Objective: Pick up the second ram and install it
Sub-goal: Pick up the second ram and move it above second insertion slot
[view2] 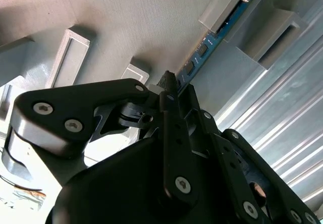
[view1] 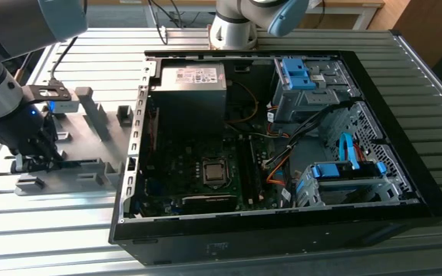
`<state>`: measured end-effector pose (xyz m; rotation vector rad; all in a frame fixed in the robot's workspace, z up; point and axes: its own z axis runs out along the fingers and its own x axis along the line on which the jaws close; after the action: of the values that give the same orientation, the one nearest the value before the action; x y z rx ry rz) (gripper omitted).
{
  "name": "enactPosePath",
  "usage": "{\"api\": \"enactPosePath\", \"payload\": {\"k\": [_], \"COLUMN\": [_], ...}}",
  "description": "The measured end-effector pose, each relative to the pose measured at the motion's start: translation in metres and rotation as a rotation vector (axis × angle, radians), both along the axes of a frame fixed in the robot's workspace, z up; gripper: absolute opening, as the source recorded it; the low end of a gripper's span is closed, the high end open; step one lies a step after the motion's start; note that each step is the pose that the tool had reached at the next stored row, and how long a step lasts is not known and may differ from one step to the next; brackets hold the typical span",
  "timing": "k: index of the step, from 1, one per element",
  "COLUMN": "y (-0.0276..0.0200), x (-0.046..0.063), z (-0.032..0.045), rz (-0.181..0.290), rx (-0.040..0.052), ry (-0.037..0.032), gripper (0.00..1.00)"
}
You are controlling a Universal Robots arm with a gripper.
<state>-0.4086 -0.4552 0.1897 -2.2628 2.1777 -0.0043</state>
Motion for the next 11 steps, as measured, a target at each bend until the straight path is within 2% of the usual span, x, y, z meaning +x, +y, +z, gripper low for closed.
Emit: {"api": "enactPosePath", "payload": {"k": [11], "y": [0.0000], "x": [0.0017], "z": [-0.0005], "rz": [0.001], "rx": [-0.0001], "ry": [0.0001], "gripper": [0.24]}}
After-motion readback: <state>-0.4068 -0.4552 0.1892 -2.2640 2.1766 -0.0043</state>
